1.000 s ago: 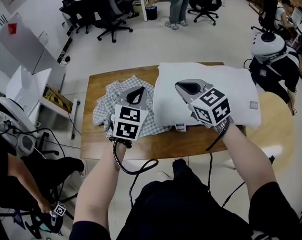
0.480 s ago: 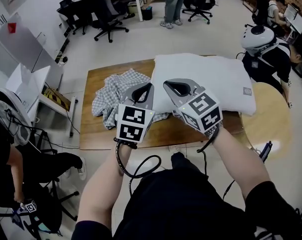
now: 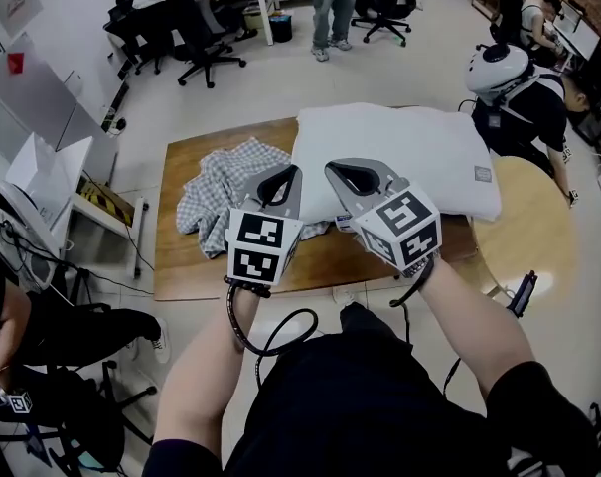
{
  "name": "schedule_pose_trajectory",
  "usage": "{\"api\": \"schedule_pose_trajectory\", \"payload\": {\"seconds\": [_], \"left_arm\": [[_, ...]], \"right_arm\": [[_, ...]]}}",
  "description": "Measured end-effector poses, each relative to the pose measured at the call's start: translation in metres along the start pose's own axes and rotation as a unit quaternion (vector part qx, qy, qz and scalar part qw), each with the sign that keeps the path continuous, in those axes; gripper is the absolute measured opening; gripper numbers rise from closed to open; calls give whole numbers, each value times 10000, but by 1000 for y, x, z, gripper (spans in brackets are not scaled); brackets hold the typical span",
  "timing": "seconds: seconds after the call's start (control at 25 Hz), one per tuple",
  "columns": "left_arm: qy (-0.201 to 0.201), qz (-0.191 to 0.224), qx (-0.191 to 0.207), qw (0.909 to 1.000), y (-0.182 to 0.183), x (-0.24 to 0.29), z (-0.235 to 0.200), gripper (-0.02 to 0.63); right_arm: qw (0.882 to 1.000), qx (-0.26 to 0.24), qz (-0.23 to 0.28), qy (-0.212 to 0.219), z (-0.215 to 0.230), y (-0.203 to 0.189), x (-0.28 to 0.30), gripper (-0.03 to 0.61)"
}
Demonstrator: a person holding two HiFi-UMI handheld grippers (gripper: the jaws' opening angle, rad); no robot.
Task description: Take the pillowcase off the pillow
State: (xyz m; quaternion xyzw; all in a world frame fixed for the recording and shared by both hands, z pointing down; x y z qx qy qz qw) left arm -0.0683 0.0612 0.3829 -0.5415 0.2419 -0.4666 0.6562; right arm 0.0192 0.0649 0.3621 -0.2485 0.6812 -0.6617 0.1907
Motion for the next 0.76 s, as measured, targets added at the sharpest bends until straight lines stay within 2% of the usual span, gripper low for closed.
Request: {"api": "schedule_pose_trajectory", "payload": {"seconds": [0.48, 0.76], "left_arm": [[-106, 315, -31, 9994, 10, 20, 1, 3], [-126, 323, -77, 9994, 16, 33, -2, 3]], "right_arm": [[9993, 147, 251, -247, 21, 3, 4, 0], [9989, 172, 317, -297, 32, 8, 4, 0]]}}
Point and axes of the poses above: the fingertips, and each gripper's own axes: x forward along the fingers, z to its right, y out of its top, the point moved 4 cm from there along -x, backward along the fingers, and after that the axes turned 3 degrees about x, right-handed, at the moved point
